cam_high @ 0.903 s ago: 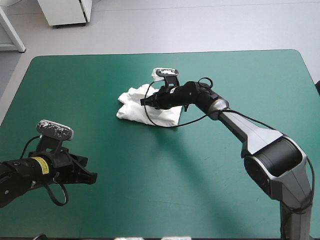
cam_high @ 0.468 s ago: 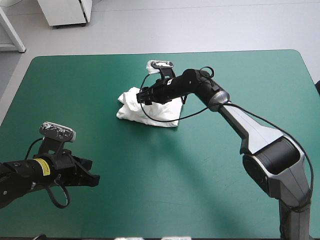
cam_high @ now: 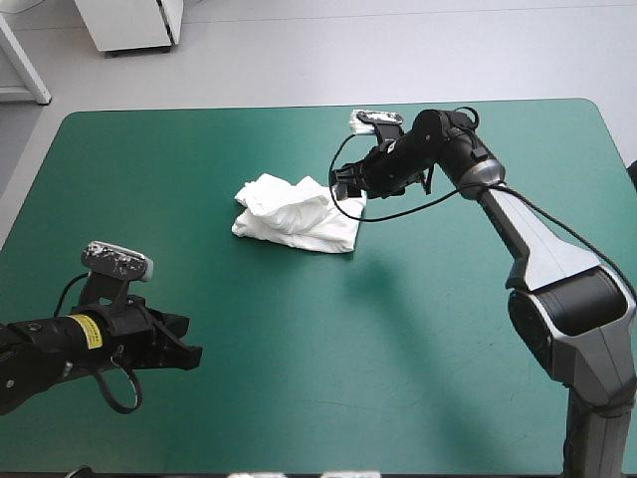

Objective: Fold the cloth

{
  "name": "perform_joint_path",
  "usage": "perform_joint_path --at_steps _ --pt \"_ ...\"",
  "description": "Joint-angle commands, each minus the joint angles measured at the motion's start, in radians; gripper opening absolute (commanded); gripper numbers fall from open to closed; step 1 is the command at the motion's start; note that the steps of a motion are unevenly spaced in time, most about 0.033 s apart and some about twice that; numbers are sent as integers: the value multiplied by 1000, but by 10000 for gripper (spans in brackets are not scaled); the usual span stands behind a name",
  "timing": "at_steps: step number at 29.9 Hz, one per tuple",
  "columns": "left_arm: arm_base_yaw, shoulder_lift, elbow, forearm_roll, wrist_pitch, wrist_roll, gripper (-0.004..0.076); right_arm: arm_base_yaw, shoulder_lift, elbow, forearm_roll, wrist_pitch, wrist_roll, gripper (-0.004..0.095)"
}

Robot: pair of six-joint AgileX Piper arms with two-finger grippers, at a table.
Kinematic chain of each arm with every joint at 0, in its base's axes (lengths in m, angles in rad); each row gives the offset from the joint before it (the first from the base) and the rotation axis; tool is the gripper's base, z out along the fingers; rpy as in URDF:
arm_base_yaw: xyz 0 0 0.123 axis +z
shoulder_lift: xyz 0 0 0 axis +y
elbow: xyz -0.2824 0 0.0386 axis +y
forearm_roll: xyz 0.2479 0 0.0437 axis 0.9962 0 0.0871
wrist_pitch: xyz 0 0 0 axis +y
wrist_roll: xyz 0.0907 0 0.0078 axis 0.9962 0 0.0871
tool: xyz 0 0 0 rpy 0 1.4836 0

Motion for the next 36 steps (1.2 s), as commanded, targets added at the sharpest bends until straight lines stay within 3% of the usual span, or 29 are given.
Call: perform_joint_path --at_steps 1,13,20,24,28,32,36 --pt "-2 -3 -22 -14 -86 -12 -10 -11 -51 -29 -4 -10 1 578" --pt "-2 -3 -22 -12 -96 -12 -10 -11 91 -27 15 -7 13 577" --pt "-2 -3 -22 -12 -96 0 -10 -9 158 -27 166 -42 -3 570" --pt "-2 -3 -22 -12 -96 0 -10 -9 180 -27 201 -39 -4 395" --pt "-2 -3 -22 -12 -96 0 -10 -9 180 -27 177 -25 -11 -25" --pt "-2 -3 -20 -12 -96 0 -10 -9 180 -27 126 14 -8 -17" --pt "-2 -3 -17 -19 -86 0 -10 -9 163 -22 -35 4 67 -17"
